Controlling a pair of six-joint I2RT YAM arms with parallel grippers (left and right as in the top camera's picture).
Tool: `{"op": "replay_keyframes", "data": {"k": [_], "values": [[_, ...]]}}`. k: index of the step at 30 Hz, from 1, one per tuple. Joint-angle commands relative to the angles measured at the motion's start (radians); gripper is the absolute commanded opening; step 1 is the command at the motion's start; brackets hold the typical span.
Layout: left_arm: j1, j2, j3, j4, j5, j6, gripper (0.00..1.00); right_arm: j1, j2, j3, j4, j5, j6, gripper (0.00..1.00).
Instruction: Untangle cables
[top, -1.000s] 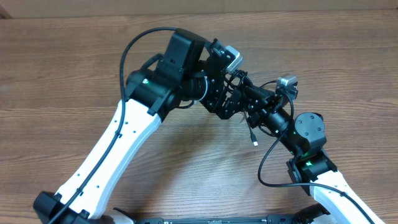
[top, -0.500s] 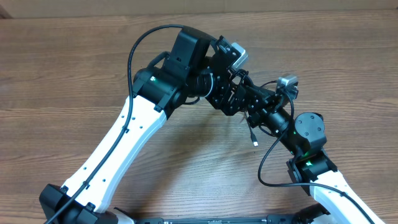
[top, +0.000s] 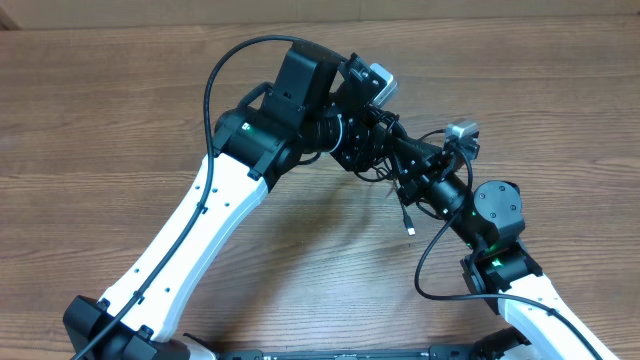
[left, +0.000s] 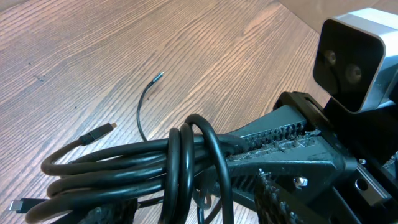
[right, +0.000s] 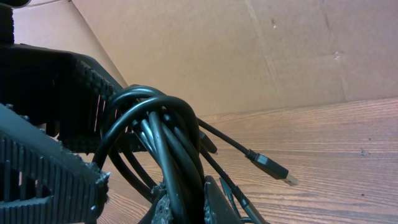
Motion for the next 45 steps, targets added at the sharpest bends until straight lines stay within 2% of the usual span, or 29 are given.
{"op": "replay_keyframes", "data": {"k": [1, 12, 18, 27, 29, 35, 39, 45], "values": [[-0.002, 0.014, 0.021, -0.001, -0.012, -0.002, 0.62, 0.004, -0.014, 0.008, 0.006, -0.008, 0.0, 0.07], [-0.002, 0.043, 0.02, -0.014, -0.013, -0.002, 0.61, 0.004, -0.014, 0.008, 0.006, -0.008, 0.0, 0.07], [-0.002, 0.064, 0.021, -0.003, -0.013, -0.002, 0.47, 0.004, -0.014, 0.008, 0.006, -0.008, 0.0, 0.07], [-0.002, 0.064, 0.021, 0.006, -0.011, -0.002, 0.43, 0.004, -0.014, 0.008, 0.001, -0.008, 0.0, 0.07], [-0.002, 0.064, 0.021, 0.007, -0.011, -0.002, 0.39, 0.004, -0.014, 0.008, -0.005, -0.008, 0.0, 0.07], [-0.002, 0.064, 0.021, 0.02, -0.011, -0.002, 0.15, 0.004, -0.014, 0.008, -0.008, -0.008, 0.0, 0.07], [0.0, 0.064, 0.021, 0.02, -0.011, -0.002, 0.06, 0.004, -0.014, 0.008, -0.009, -0.008, 0.0, 0.07], [0.002, 0.064, 0.021, 0.019, -0.012, -0.002, 0.04, 0.004, -0.014, 0.008, -0.027, -0.008, 0.0, 0.07]]}}
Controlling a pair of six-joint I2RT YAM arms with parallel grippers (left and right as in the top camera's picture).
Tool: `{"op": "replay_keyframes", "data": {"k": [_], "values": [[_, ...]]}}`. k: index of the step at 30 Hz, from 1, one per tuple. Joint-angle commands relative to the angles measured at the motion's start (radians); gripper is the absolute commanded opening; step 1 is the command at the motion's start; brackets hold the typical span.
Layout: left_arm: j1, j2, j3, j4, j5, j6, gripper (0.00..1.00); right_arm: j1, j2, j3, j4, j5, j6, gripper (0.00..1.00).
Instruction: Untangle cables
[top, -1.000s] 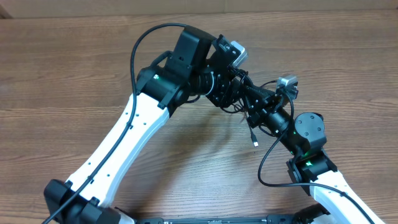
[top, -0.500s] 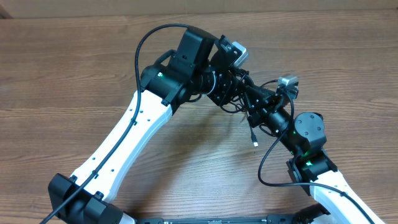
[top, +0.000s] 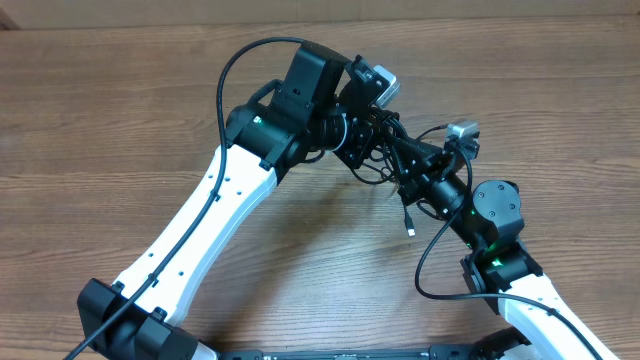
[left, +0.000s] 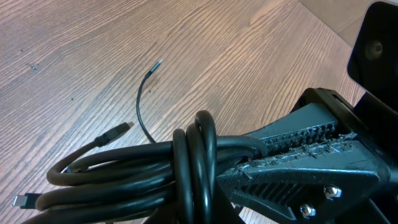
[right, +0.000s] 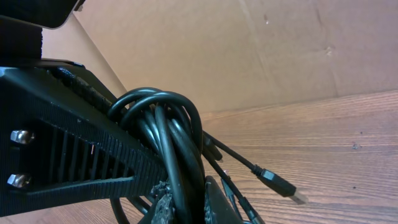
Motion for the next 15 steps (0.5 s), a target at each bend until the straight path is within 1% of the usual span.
{"op": "replay_keyframes", "data": {"k": [1, 4, 6, 10, 15], "values": [[0.002, 0.012, 0.021, 0.009, -0.01, -0.003, 0.04, 0.005, -0.014, 0.008, -0.007, -0.021, 0.0, 0.07], [0.005, 0.012, 0.021, 0.004, -0.017, -0.003, 0.04, 0.005, -0.014, 0.008, -0.023, -0.021, 0.0, 0.07], [0.011, 0.012, 0.021, -0.001, -0.047, -0.004, 0.04, 0.005, -0.014, 0.008, -0.033, -0.021, 0.0, 0.07], [0.042, 0.012, 0.021, -0.036, -0.159, -0.125, 0.04, 0.005, -0.014, 0.008, -0.06, -0.021, 0.0, 0.07], [0.088, 0.012, 0.021, -0.089, -0.14, -0.129, 0.04, 0.005, -0.014, 0.008, -0.08, -0.021, 0.0, 0.11]]}}
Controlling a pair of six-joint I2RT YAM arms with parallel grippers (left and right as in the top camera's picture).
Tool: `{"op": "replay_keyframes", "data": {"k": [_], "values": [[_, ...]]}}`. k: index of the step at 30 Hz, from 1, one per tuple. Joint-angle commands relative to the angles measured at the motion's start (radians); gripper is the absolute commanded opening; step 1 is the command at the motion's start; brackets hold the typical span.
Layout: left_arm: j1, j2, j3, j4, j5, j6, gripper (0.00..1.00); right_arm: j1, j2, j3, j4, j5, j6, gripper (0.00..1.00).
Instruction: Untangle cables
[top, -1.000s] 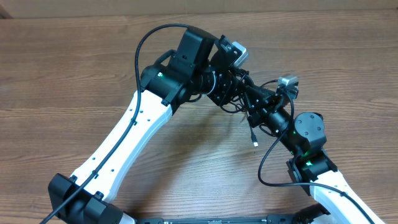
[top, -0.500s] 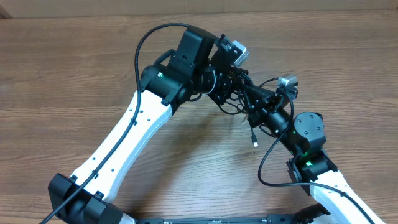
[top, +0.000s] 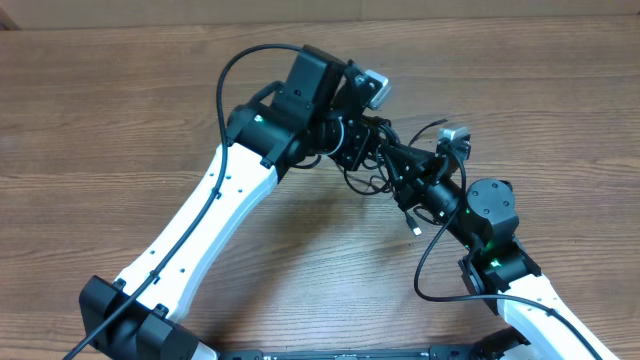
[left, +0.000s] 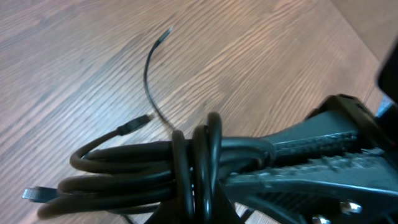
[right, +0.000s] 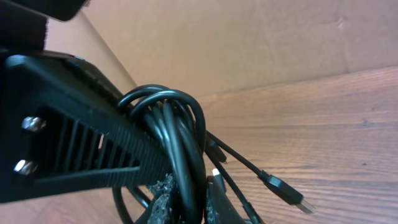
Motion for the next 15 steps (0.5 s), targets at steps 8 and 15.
{"op": "replay_keyframes", "data": {"k": [8, 15], "values": [[0.091, 0.005, 0.021, -0.114, -0.084, 0.081, 0.04, -0.006, -0.014, 0.008, -0.048, 0.009, -0.006, 0.34], [0.081, 0.005, 0.021, -0.174, -0.08, 0.098, 0.04, -0.006, -0.014, 0.008, -0.048, -0.017, -0.006, 0.69]]}}
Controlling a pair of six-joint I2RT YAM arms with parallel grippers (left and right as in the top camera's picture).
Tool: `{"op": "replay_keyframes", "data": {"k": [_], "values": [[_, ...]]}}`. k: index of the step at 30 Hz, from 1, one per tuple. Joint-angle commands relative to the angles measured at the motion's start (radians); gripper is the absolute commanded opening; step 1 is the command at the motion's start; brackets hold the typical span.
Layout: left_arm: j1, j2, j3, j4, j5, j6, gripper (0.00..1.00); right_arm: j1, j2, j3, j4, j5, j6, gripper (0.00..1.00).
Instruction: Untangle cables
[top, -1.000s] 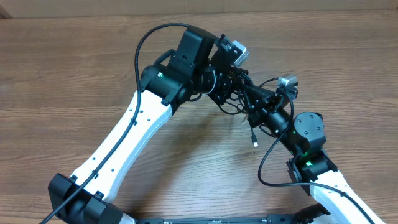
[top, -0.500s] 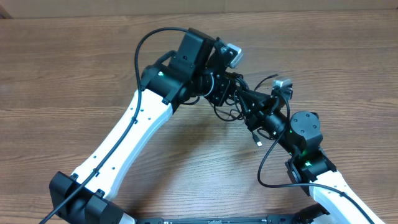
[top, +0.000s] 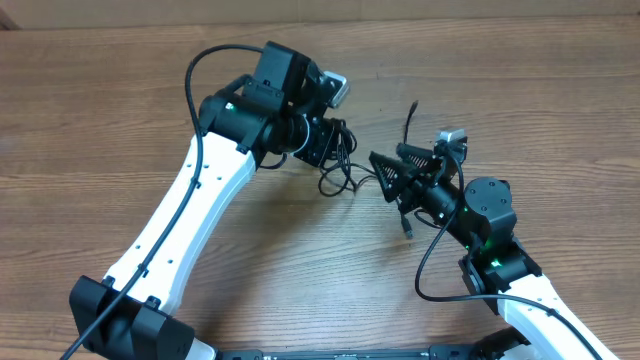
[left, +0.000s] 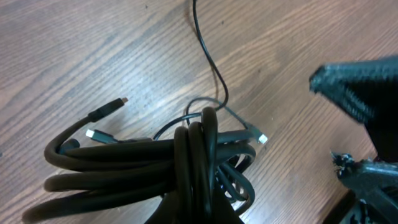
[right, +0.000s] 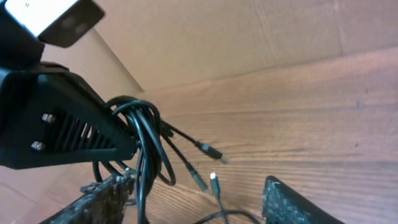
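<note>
The tangle is a bundle of black cables, several loops thick, with loose plug ends sticking out. My left gripper is shut on the bundle's wrapped middle and holds it just above the wooden table. In the overhead view the left gripper carries the bundle left of centre. My right gripper stands open a short way right of it. The right wrist view shows its fingers spread wide, with the bundle beside the left finger. Plug ends dangle between them.
A thin black cable trails away over the wooden table behind the right gripper. A cable with a plug hangs by the right arm. A cardboard wall stands behind the table.
My right gripper has opened and let go of the bundle. The left gripper has moved left with the bundle, and a gap now separates the two grippers.
At the oldest moment both grippers were pressed together, each shut on the same cable bundle above the table. They stayed that way through the two later moments, shifting slightly. Now only the left gripper holds the bundle, further left, and the right is open.
</note>
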Motion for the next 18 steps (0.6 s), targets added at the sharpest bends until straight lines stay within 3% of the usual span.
{"op": "replay_keyframes", "data": {"k": [1, 4, 9, 18], "values": [[-0.015, 0.005, 0.021, -0.01, 0.002, 0.031, 0.04, -0.003, -0.014, 0.008, 0.004, -0.01, 0.0, 0.69], [-0.027, 0.005, 0.021, -0.018, 0.014, 0.035, 0.04, -0.003, -0.014, 0.008, 0.004, -0.012, -0.017, 0.69], [-0.053, 0.005, 0.021, -0.032, 0.08, 0.072, 0.04, -0.003, -0.014, 0.008, 0.004, -0.112, -0.161, 0.63], [-0.083, 0.005, 0.021, -0.033, 0.079, 0.072, 0.04, -0.003, -0.014, 0.008, -0.034, -0.171, -0.279, 0.66]]}}
